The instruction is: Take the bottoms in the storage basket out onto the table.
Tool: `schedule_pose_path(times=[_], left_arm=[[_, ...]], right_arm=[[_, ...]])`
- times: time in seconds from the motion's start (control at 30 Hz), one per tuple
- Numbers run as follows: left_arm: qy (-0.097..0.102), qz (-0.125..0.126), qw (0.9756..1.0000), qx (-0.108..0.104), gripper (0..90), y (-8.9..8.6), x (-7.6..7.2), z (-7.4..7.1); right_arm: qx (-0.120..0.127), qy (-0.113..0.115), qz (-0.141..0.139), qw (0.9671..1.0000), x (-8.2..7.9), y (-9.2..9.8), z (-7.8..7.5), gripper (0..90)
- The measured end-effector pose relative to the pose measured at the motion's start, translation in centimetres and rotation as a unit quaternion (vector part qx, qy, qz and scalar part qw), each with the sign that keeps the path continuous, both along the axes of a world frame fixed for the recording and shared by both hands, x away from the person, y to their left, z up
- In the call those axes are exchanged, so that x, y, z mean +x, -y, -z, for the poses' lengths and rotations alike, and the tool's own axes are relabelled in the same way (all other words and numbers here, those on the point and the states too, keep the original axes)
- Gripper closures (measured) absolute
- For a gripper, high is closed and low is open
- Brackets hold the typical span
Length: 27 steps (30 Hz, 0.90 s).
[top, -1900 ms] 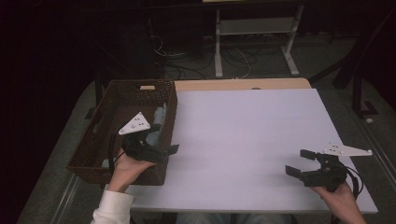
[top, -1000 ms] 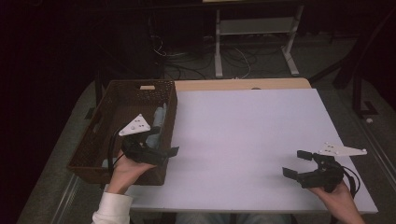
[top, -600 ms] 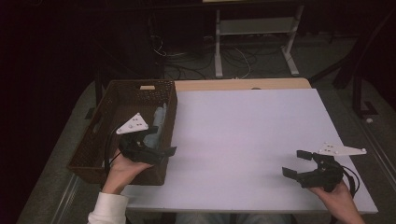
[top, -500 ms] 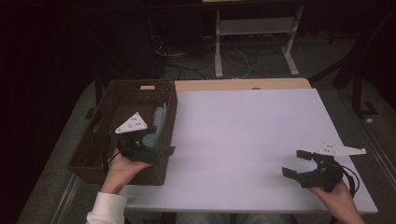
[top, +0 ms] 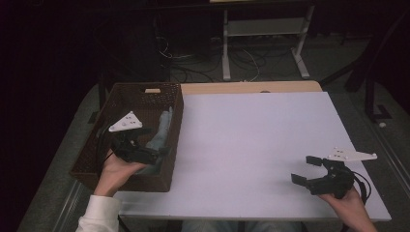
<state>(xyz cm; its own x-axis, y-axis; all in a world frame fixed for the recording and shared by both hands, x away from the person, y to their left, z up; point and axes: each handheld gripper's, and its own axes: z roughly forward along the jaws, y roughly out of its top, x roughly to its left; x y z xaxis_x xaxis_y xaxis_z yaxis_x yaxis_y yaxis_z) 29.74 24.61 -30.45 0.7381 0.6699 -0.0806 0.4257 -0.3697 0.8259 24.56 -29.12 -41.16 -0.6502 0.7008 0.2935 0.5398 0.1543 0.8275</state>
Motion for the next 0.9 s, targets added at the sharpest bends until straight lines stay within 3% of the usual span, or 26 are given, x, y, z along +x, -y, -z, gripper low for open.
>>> schedule_pose_path(times=[0.6, 0.9], left_arm=[[-0.005, -0.001, 0.9997, 0.026, 0.0, -0.6, 1.2, -1.9], [-0.021, -0.003, 0.9988, 0.044, 0.0, -0.6, 2.1, -1.9]], right_arm=[[-0.001, -0.001, -0.002, 1.0, 0.0, -0.1, 0.0, 0.0], [-0.001, -0.001, -0.003, 1.0, 0.0, -0.1, 0.1, 0.0]])
